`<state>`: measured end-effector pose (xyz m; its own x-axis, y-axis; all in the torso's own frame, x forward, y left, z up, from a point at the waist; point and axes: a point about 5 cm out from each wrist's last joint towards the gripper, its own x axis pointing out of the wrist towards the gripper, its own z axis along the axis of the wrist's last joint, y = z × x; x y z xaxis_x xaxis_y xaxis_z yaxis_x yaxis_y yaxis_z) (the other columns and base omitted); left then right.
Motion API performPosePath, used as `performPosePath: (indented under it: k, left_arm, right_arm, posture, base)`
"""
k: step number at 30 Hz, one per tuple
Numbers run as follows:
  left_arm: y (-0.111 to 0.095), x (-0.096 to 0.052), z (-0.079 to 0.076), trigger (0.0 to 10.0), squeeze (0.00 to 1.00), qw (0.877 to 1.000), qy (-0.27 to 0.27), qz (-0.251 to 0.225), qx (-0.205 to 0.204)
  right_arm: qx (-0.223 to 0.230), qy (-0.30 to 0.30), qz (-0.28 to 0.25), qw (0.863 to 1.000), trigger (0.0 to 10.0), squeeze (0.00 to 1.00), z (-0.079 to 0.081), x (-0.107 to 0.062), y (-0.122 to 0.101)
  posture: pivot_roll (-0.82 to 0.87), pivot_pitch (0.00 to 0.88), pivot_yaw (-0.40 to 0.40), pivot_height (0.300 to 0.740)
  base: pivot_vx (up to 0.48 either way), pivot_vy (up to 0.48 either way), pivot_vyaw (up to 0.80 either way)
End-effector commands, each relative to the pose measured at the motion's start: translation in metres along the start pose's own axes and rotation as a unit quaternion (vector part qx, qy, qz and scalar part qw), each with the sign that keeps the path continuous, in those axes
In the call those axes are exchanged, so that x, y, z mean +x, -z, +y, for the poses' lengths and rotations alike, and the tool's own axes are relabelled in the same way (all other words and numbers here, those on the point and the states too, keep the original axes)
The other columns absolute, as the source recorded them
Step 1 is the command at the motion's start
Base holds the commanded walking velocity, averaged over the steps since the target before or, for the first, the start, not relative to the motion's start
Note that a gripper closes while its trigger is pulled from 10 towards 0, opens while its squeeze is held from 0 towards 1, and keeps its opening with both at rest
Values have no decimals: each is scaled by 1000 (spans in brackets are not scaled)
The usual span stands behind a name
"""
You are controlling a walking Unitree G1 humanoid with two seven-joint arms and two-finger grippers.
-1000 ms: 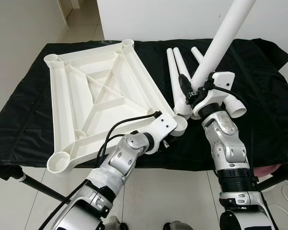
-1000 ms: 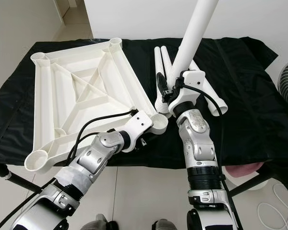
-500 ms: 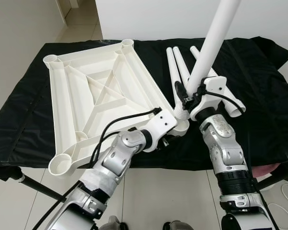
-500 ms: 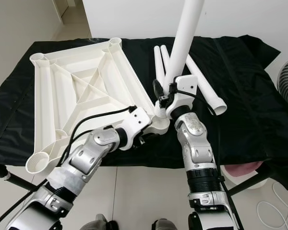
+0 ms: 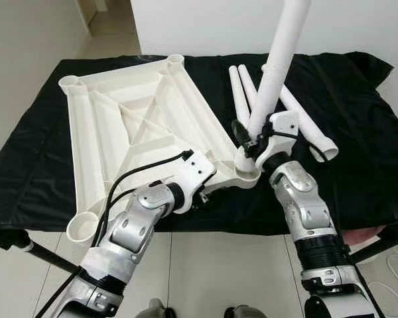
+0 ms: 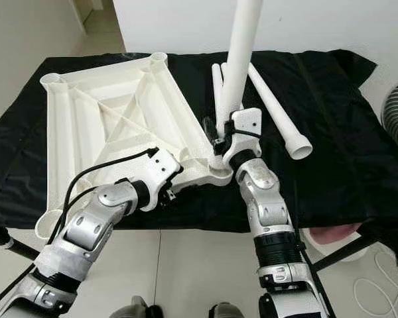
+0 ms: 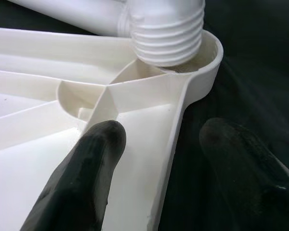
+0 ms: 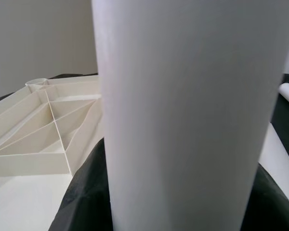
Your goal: Building children table
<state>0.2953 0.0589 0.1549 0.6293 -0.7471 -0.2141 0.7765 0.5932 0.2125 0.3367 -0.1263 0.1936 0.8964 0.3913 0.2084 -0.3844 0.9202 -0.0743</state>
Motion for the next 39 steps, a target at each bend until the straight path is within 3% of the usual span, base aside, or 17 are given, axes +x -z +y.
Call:
performPosePath:
  k: [1,11,19,27,39]
  left_arm:
    - [3,-6,2,10000,0,1000,13,0,-19]
    - [-1,-16,5,10000,0,999,8,-13,-34]
    - [-3,-19,4,10000,0,999,8,-11,-37]
    - [-1,-19,3,10000,0,999,10,-8,-40]
    - [-4,-16,4,10000,0,999,9,-10,-45]
  right_arm:
    - [-3,-15,4,1000,10000,0,5,1,2]
    - [-43,-28,44,998,10000,0,4,-13,21]
    - [-40,0,64,997,10000,0,-6,-22,33]
    - [-40,20,67,997,10000,0,-13,-24,36]
    - [-58,6,70,996,10000,0,-14,-27,41]
  posture:
    - [-124,51,45,740]
    - [-126,42,43,740]
    - [-131,48,44,740]
    - [-135,55,46,740]
    - [-139,54,52,740]
  base:
    - [0,0,0]
    - [0,0,0]
    - [0,0,0]
    - [0,0,0]
    - [0,0,0]
